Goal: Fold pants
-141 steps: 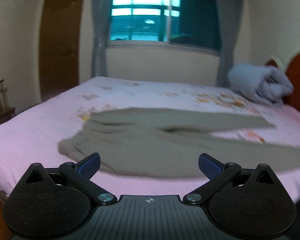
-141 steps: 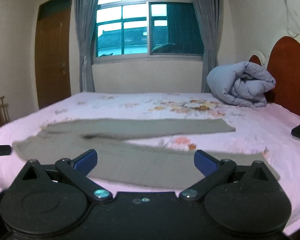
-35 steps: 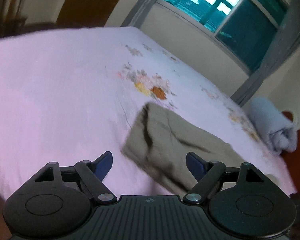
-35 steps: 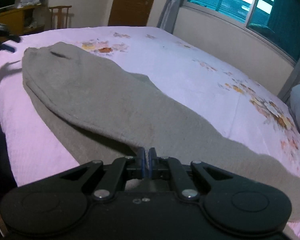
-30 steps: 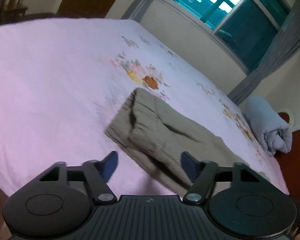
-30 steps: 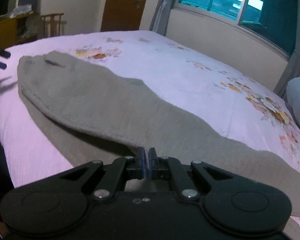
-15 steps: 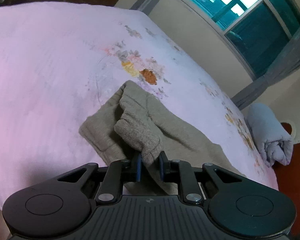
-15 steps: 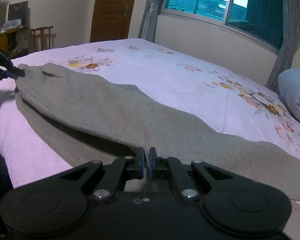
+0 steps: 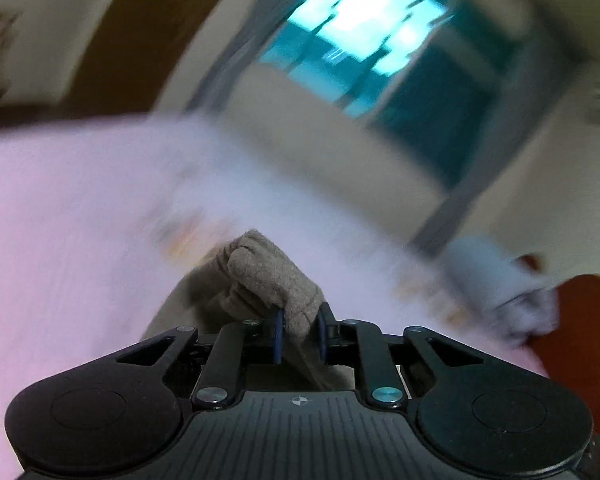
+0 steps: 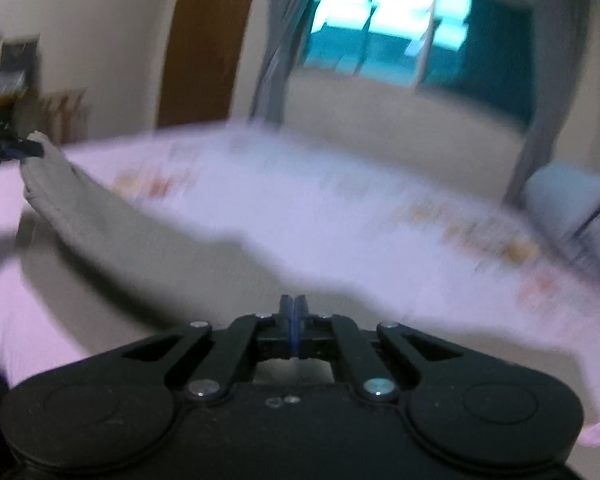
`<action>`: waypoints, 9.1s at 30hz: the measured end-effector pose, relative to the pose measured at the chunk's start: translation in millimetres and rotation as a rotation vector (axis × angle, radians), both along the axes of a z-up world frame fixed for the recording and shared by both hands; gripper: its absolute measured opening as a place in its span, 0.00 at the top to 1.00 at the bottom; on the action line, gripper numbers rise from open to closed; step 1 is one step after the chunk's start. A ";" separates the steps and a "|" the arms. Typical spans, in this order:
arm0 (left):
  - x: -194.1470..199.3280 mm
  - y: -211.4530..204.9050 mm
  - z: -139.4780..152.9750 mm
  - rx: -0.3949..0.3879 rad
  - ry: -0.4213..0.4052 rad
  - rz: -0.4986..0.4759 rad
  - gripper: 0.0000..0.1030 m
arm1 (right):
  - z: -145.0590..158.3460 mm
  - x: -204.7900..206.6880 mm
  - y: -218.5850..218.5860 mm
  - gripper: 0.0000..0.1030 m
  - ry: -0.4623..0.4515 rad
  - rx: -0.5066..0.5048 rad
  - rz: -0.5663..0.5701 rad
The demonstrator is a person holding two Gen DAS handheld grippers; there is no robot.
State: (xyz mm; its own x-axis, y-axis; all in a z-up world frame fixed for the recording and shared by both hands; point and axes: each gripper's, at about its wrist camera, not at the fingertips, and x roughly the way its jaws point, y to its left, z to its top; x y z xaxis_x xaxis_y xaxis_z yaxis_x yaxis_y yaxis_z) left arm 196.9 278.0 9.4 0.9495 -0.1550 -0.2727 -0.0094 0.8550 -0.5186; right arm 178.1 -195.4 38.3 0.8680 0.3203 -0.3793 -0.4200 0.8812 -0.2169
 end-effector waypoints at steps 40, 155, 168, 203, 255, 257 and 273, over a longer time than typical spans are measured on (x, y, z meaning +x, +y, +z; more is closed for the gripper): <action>24.2 47.4 -98.8 -0.070 0.343 -0.083 0.84 | -122.4 13.1 -86.6 1.00 0.582 0.788 -0.317; 54.9 -156.4 -94.2 0.464 0.455 -0.119 0.00 | -121.4 -39.9 -367.7 1.00 0.414 1.113 -0.891; 53.0 -156.9 -93.6 0.470 0.446 -0.118 0.00 | -124.6 -66.8 -387.6 0.75 0.354 1.238 -0.895; 46.6 -152.6 -94.1 0.474 0.415 -0.188 0.00 | -131.5 -61.8 -409.4 0.82 0.318 1.234 -0.916; -20.9 -159.7 -79.1 0.323 0.367 0.020 0.00 | -167.9 25.8 -172.7 0.87 0.844 1.328 -0.414; -23.0 -155.1 -80.6 0.299 0.374 0.028 0.00 | -173.2 32.5 -158.5 0.87 0.884 1.342 -0.386; -21.9 -144.2 -88.8 0.264 0.389 0.021 0.00 | -150.1 31.5 -136.8 1.00 0.806 1.237 -0.352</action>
State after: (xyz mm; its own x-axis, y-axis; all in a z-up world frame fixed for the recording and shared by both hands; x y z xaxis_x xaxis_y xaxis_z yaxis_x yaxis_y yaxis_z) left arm 175.0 133.8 -79.3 0.7709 -0.0147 -0.6368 -0.1787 0.9546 -0.2383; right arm 209.6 -332.2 -111.8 0.6642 0.6103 -0.4317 0.2030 0.4086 0.8898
